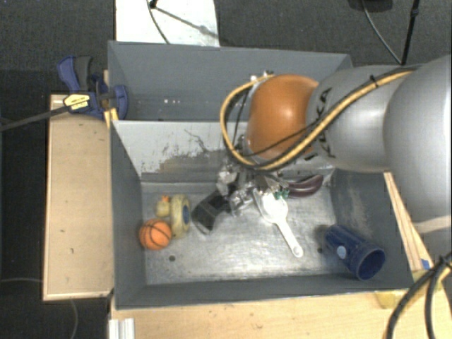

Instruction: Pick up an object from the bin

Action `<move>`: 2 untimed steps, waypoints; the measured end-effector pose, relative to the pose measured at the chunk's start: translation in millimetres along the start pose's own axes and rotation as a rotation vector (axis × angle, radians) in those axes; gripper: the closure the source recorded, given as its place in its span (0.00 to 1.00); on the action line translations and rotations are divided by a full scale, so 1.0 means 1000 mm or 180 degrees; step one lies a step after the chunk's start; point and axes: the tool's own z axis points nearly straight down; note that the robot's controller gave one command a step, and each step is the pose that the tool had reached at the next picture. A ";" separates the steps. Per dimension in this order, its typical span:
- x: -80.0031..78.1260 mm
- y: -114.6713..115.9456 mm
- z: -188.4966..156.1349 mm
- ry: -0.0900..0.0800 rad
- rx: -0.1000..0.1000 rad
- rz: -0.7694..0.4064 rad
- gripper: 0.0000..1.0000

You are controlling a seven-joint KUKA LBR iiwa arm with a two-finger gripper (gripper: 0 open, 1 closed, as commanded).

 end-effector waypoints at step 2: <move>0.000 0.000 0.000 0.0001 0.0000 0.0008 1.00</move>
Offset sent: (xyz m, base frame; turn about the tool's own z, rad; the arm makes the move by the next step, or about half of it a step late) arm 0.0000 0.0000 0.0000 0.0000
